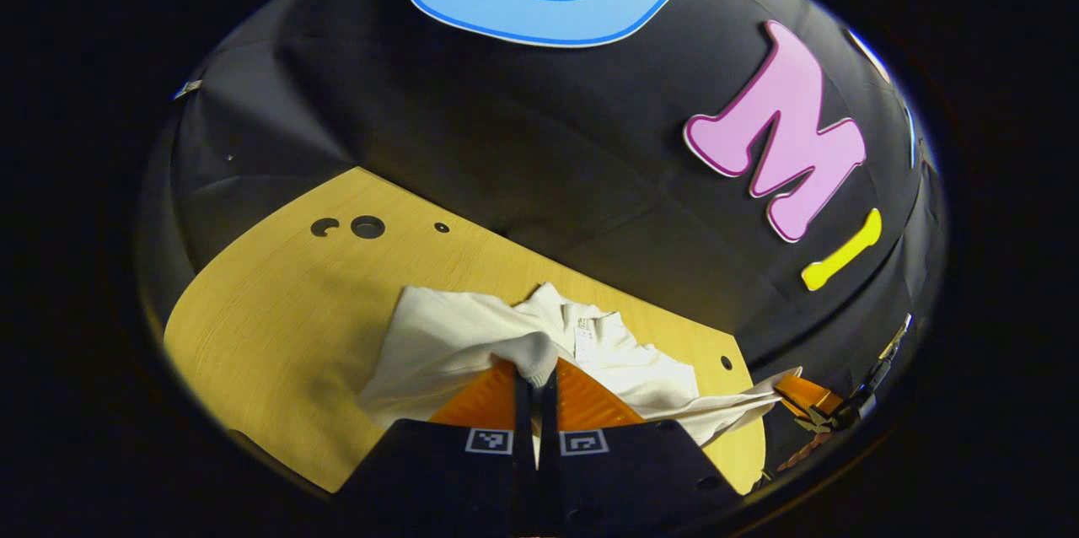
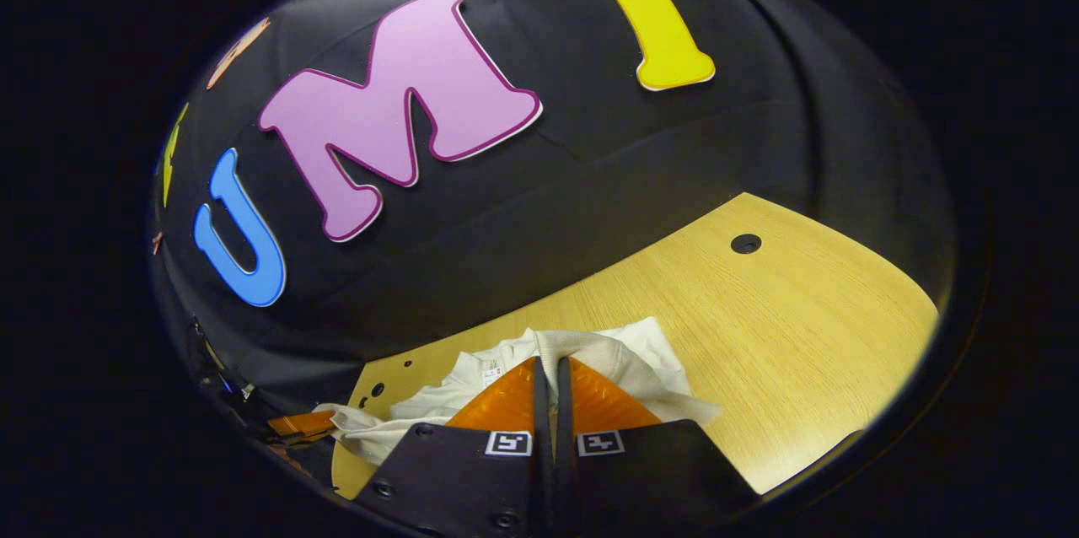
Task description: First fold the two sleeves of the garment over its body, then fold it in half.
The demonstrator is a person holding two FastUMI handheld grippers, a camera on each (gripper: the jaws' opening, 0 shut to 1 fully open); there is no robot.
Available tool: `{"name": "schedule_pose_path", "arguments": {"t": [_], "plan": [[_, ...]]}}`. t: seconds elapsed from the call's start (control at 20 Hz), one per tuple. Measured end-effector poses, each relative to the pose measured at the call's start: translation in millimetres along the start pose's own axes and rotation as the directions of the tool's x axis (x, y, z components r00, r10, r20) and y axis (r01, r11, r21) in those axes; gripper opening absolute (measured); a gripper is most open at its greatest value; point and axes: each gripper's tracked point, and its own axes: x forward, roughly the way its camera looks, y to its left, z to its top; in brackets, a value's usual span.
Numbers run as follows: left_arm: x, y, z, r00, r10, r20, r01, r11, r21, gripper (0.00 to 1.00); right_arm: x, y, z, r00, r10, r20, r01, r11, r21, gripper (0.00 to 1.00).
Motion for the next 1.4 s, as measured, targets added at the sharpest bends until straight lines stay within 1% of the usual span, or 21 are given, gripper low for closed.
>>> {"name": "schedule_pose_path", "arguments": {"t": [0.15, 0.35, 0.6, 0.75, 0.85, 0.9, 1.0, 1.1, 1.15, 1.2, 1.3, 1.4], "plan": [[32, 10, 1, 1.0, 0.027, -0.005, -0.027, 1.0, -0.012, 0.06, 28, -7, -7, 1.0, -0.019, -0.022, 0.018, 1.0, -0.005, 0.05], [74, 26, -11, 0.997, 0.065, -0.049, -0.065, 0.998, 0.007, 0.06, 68, -17, -24, 0.998, -0.04, -0.057, 0.04, 0.999, -0.005, 0.05], [111, 40, -34, 0.989, 0.108, -0.105, -0.105, 0.994, 0.037, 0.06, 103, -40, -60, 0.987, -0.084, -0.134, 0.081, 0.996, -0.023, 0.05], [124, 43, -41, 0.986, 0.126, -0.111, -0.119, 0.991, 0.063, 0.06, 113, -51, -77, 0.981, -0.096, -0.168, 0.09, 0.995, -0.043, 0.05], [132, 53, -52, 0.978, 0.15, -0.142, -0.139, 0.987, 0.081, 0.06, 120, -59, -91, 0.974, -0.109, -0.198, 0.1, 0.993, -0.055, 0.05], [135, 56, -58, 0.975, 0.156, -0.158, -0.145, 0.986, 0.079, 0.06, 122, -63, -100, 0.969, -0.117, -0.218, 0.106, 0.992, -0.061, 0.05], [139, 56, -57, 0.979, 0.141, -0.145, -0.135, 0.989, 0.054, 0.06, 126, -70, -114, 0.96, -0.121, -0.251, 0.107, 0.992, -0.07, 0.05], [140, 58, -58, 0.981, 0.119, -0.151, -0.117, 0.993, 0.021, 0.06, 130, -71, -112, 0.963, -0.119, -0.243, 0.106, 0.992, -0.065, 0.05], [140, 58, -58, 0.983, 0.107, -0.15, -0.107, 0.994, 0.005, 0.09, 129, -71, -113, 0.961, -0.12, -0.249, 0.11, 0.992, -0.054, 0.05], [140, 58, -59, 0.983, 0.099, -0.155, -0.101, 0.995, -0.002, 0.06, 129, -71, -112, 0.961, -0.123, -0.249, 0.116, 0.992, -0.045, 0.05], [139, 59, -61, 0.982, 0.1, -0.163, -0.099, 0.995, 0.009, 0.06, 130, -71, -112, 0.959, -0.129, -0.251, 0.122, 0.992, -0.042, 0.05], [138, 61, -61, 0.979, 0.127, -0.162, -0.123, 0.992, 0.035, 0.11, 129, -71, -113, 0.957, -0.127, -0.26, 0.124, 0.992, -0.028, 0.06]]}}
